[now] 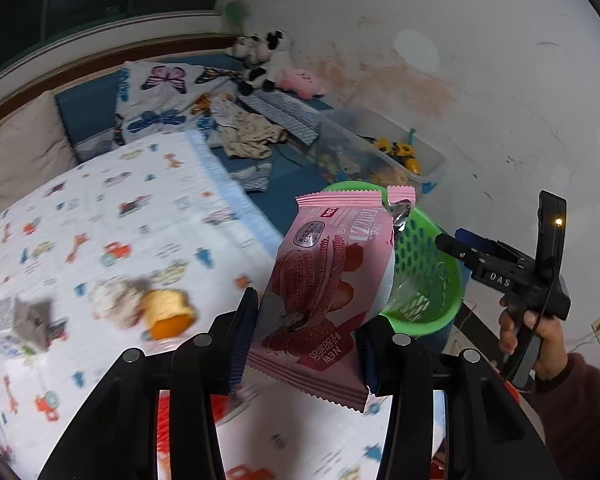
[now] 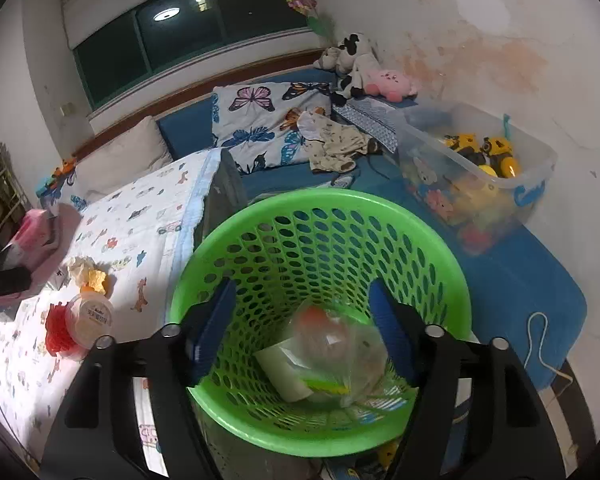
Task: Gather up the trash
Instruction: 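Drop the juice box into the basket with the right tool while the left tool drops the pink wrapper in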
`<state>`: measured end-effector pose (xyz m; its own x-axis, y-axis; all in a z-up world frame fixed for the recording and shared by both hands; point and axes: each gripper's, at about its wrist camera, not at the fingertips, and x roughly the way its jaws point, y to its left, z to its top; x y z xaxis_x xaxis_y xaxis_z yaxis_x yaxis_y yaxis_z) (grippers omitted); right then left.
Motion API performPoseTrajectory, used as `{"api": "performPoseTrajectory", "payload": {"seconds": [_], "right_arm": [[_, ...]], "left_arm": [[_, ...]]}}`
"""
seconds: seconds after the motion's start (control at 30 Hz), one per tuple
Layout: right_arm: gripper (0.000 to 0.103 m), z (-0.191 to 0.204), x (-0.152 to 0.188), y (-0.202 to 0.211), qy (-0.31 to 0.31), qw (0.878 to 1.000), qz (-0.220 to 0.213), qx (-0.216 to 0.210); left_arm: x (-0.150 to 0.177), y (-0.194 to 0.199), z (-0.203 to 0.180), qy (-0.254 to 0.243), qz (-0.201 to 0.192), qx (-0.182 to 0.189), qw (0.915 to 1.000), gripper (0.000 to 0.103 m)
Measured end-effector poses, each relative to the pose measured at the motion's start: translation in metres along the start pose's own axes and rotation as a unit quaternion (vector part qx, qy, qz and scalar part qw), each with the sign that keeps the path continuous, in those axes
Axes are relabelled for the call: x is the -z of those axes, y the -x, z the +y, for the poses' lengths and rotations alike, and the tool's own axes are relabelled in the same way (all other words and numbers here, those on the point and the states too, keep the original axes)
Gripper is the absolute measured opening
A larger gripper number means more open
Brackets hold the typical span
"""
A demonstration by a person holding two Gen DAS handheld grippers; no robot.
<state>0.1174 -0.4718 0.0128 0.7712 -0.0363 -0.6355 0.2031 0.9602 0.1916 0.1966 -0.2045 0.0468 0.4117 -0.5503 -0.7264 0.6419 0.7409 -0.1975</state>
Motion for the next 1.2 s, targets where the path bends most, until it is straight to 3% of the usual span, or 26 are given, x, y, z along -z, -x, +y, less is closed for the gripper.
{"api": "performPoseTrajectory", "payload": {"seconds": [0.27,0.63,0.87,1.2], "right_arm": [[0.071,-0.012,0.009,0.027,-0.01,1.0,-0.014,-0.002],[0.076,-0.018,0.023,0.062,-0.015,0.999,-0.036,0.008],[0.077,-0.019,0.028,0.067,-0.029,0.999,-0.038,0.002],[0.079,-0.009,0.033,0.068,-0.025,0.999,-0.034,-0.017]], "left_arm": [[-0.016,-0.039,-0.042,-0.02,0.02,0.032,0.9991,0.045],[-0.024,-0.087,-0.085,-0.038,0.056,0.035,0.9971,0.055],[-0.017,-0.099,-0.09,-0.042,0.065,0.036,0.9963,0.068],[0.001,-0.069,-0.059,-0.023,0.051,0.009,0.9984,0.069]]}}
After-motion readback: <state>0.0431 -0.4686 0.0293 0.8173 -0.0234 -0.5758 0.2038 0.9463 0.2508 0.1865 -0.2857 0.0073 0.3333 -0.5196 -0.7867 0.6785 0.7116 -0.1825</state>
